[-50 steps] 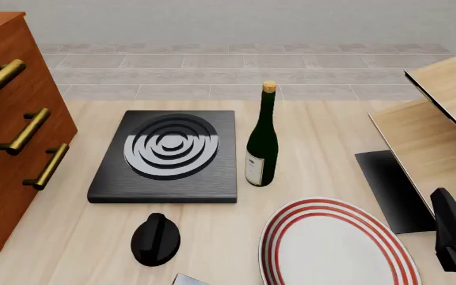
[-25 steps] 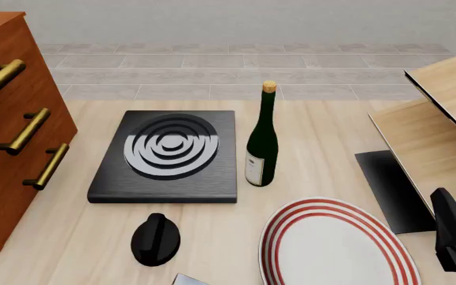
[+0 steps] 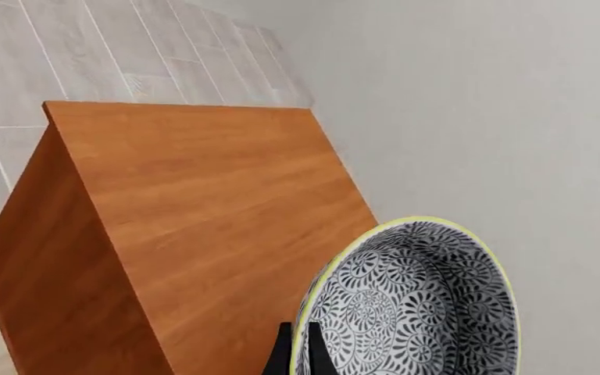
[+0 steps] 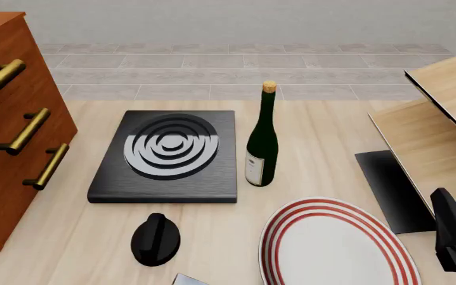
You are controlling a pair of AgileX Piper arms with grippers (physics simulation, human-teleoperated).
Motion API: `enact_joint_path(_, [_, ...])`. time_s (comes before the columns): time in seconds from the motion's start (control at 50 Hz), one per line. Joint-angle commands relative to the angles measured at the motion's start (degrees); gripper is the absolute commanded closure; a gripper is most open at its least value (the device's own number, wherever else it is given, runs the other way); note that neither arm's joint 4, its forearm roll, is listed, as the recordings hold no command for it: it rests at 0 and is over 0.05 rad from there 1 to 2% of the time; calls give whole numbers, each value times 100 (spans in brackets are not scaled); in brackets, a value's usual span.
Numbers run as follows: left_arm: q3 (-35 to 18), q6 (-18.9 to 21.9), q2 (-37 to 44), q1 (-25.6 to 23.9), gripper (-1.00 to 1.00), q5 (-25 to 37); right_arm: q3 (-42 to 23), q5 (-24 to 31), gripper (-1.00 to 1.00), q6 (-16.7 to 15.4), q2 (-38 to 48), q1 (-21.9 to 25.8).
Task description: Put the bowl on the top of the cabinet.
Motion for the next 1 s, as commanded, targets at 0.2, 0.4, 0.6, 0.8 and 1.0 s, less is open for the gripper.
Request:
enact_joint_path(0.2, [-109,189,568,234,100,-720,0,0,-100,0,0,0])
enact_joint_path(0.4, [-294,229,803,276,100,-806,0,0,-100,0,0,1])
enact_joint_path(0.6, [-527,216,1031,367,100,-826,0,0,-100,0,0,0])
enact_joint_path(0.8, [-681,179,1225,439,100,-794,0,0,-100,1,1,0])
enact_joint_path(1.0, [-1117,56,1519,517,100,-486,0,0,-100,3,1,0])
